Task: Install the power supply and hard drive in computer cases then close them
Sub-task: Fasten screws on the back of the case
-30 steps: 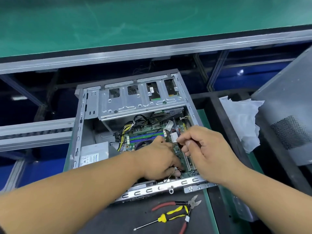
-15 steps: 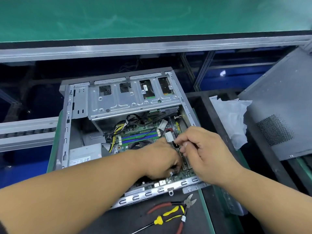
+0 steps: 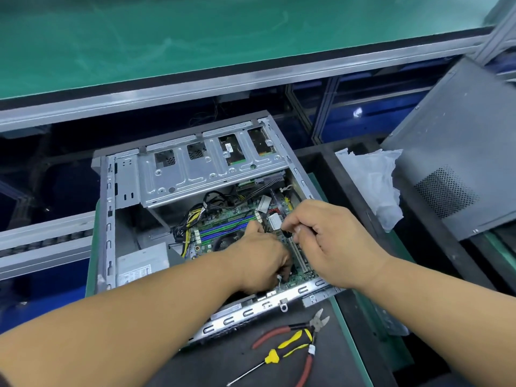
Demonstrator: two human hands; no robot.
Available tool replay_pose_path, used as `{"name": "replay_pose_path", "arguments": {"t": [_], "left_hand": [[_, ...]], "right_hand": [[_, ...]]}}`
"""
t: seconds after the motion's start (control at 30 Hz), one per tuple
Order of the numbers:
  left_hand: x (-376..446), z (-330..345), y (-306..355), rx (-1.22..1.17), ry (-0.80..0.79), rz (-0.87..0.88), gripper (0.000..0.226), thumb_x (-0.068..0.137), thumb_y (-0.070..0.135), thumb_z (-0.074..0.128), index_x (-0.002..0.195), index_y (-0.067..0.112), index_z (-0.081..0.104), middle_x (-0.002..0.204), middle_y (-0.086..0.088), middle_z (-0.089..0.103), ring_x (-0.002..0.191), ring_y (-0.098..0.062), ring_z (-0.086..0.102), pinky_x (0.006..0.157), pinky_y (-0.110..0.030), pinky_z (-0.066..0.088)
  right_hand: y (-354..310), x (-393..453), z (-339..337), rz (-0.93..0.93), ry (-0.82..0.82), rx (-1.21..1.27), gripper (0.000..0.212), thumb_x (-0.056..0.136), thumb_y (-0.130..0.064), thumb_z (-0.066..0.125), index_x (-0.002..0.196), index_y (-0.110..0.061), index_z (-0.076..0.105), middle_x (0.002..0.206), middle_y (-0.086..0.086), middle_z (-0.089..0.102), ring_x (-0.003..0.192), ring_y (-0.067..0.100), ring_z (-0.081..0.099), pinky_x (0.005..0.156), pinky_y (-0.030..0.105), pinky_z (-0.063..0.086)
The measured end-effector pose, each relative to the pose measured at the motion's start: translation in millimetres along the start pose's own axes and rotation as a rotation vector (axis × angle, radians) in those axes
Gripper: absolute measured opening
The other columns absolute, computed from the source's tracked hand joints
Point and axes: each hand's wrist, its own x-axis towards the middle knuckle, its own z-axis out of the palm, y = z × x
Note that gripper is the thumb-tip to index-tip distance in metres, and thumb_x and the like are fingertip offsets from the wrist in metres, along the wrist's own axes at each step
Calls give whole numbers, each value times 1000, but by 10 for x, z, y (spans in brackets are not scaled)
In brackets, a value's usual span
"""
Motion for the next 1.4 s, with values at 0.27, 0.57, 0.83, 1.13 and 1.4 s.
{"name": "replay_pose_path", "arguments": {"t": [0.27,0.57,0.83,1.13,1.4], "left_hand": [[12,27,62,128,24,-47,4,79,23,65,81,25,63,69,7,54,88,-18,53,89,-44,29],[6,18,75,127,44,-72,27,81,22,64,64,26,44,66,8,50,78,-21,54,82,-41,25],[5,36,44,172,32,-88,30,79,24,66,60,21,44,66,4,49,91,-20,40,72,-41,10],[10,-26,84,156,-22,-113,25,78,28,64,59,20,49,69,4,51,107,-23,36,79,-45,18],[28,-43,113,146,-59,-141,24,80,29,63,60,21,52,68,4,50,111,-23,37,82,-46,23]], "right_hand": [[-9,-4,-2,6,11,1,26,92,-8,50,100,-24,69,87,-24,52,83,8,59,76,38,54],[19,-6,19,12,5,-14,26,92,-2,55,100,-23,69,92,-18,58,88,7,59,79,36,53],[8,-3,15,14,-8,-30,24,91,-3,55,99,-21,69,91,-10,63,86,13,60,77,40,53],[-1,-2,0,14,-16,-31,25,91,0,56,100,-18,71,90,-6,64,86,17,60,76,41,53],[-8,-2,-1,9,-22,-30,25,92,0,56,100,-19,70,91,-8,63,86,14,60,76,41,53]]}}
